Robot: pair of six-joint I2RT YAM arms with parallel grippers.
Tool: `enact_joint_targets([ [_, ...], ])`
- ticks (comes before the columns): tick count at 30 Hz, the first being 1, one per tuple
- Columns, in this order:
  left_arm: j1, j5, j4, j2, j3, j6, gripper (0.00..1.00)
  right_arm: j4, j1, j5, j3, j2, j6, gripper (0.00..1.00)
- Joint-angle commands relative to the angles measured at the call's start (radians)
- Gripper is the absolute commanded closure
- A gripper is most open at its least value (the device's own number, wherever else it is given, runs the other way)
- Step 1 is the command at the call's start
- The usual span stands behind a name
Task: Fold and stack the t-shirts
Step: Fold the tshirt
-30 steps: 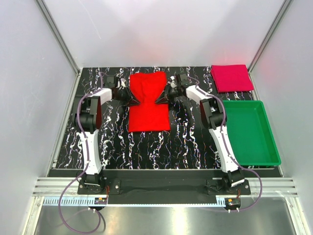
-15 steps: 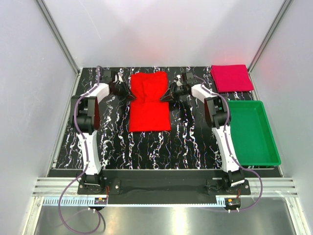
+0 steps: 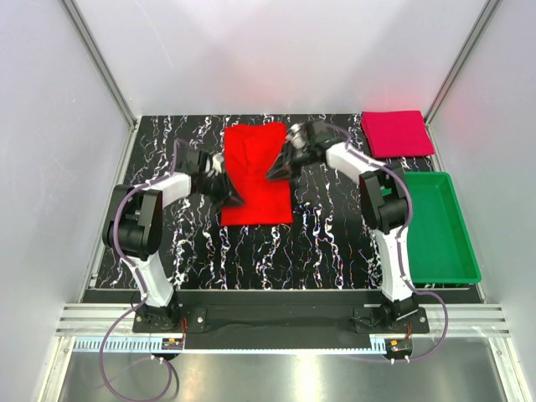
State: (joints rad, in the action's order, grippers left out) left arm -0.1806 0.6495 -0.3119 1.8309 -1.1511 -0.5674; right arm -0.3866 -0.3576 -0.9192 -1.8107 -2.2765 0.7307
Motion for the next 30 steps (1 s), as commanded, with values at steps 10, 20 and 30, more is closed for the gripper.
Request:
enact_joint_targets([
  [10, 0.07, -0.005, 0.099, -0.061, 0.272, 0.067, 0.72, 0.153, -0.109, -0.035, 0.396, 0.038, -0.07, 0.73],
  [20, 0.11, 0.008, 0.085, -0.133, 0.366, 0.11, 0.73, 0.187, 0.051, -0.032, 0.658, 0.155, -0.132, 0.73],
  [30, 0.115, 0.099, 0.079, -0.172, 0.162, 0.037, 0.67, 0.17, 0.06, -0.049, 0.524, 0.23, -0.047, 0.72],
])
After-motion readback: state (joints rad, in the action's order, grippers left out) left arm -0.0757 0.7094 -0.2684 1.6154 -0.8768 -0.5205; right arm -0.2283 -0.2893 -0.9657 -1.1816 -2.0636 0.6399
